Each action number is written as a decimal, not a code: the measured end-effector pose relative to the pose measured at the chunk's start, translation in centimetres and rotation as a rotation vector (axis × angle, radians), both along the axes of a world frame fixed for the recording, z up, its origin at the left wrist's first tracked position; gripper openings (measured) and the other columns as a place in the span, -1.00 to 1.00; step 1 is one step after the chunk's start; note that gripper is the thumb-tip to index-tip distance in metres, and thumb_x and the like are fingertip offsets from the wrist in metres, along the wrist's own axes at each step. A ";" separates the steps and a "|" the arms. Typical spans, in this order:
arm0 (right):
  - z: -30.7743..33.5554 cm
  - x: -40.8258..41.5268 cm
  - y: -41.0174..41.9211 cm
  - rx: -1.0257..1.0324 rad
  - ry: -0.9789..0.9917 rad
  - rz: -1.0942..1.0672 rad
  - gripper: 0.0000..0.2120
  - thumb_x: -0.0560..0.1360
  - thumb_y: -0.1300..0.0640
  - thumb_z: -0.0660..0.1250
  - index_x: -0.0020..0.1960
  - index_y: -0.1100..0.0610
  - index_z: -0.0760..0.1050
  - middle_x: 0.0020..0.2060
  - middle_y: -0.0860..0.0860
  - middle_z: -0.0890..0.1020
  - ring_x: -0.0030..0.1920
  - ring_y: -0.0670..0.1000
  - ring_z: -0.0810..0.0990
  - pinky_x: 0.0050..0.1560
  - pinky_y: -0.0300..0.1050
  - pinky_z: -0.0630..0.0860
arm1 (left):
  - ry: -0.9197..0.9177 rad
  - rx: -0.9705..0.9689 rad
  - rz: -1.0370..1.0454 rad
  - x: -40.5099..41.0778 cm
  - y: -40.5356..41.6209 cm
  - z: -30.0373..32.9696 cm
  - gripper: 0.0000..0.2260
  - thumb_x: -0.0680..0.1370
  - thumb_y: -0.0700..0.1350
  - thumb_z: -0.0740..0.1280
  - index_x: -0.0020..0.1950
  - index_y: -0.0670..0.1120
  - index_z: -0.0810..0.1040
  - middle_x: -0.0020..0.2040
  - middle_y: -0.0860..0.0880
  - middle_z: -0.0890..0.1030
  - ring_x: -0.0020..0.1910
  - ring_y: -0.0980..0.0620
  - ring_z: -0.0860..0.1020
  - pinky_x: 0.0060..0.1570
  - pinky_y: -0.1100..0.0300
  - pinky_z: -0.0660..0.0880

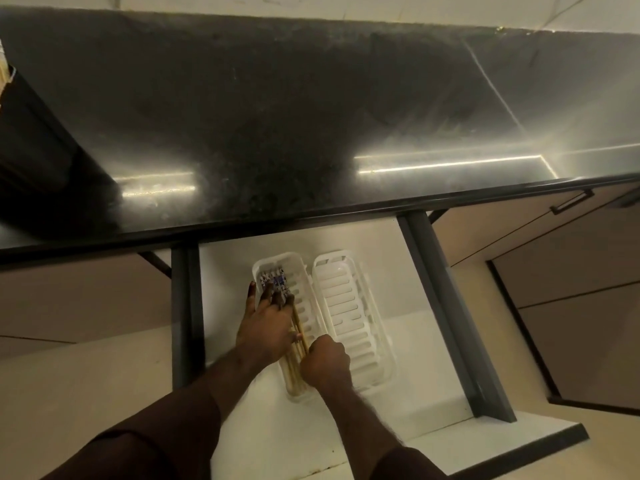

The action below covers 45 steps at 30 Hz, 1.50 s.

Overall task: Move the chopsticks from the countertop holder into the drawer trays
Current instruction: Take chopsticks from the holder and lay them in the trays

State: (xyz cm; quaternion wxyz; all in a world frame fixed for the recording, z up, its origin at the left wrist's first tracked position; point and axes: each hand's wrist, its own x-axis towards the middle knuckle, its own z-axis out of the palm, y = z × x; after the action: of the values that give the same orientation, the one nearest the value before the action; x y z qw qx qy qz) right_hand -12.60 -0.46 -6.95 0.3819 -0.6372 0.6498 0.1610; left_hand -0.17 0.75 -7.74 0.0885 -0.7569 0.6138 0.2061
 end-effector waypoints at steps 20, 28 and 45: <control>-1.2 0.1 1.9 -0.175 0.050 0.179 -0.80 0.56 0.11 0.31 0.15 0.15 0.54 0.05 0.06 0.64 0.04 0.04 0.63 0.05 -0.12 0.58 | -0.070 0.013 -0.162 0.0 0.0 -1.0 -0.41 0.60 0.16 0.15 0.55 -0.07 0.15 0.57 -0.09 0.18 0.58 -0.15 -0.07 0.42 -0.19 -0.42; 1.3 0.5 0.8 -0.218 -0.010 0.191 -0.81 0.53 0.24 0.23 0.10 0.19 0.54 0.03 0.12 0.64 0.01 0.12 0.64 -0.02 -0.09 0.57 | -0.130 -0.032 -0.165 0.1 0.2 0.8 -0.50 0.60 0.02 0.16 0.50 -0.16 0.27 0.53 -0.14 0.27 0.56 -0.16 0.04 0.38 -0.18 -0.43; 17.9 -1.5 1.3 -0.626 -0.327 0.256 -0.76 0.54 0.08 0.36 0.17 0.11 0.61 0.08 0.03 0.69 0.10 0.08 0.62 0.16 -0.03 0.56 | -0.032 -0.453 -0.036 -0.9 5.4 17.0 -0.48 0.56 -0.04 0.30 0.50 -0.04 0.25 0.59 -0.14 0.07 0.57 -0.16 -0.10 0.49 -0.20 -0.25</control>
State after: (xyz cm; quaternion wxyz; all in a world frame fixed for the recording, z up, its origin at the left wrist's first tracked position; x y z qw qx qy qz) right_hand -14.13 0.83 10.93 0.2442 -0.8164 0.5130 -0.1028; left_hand -1.10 6.16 9.28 -0.0703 -0.7496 0.6563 0.0492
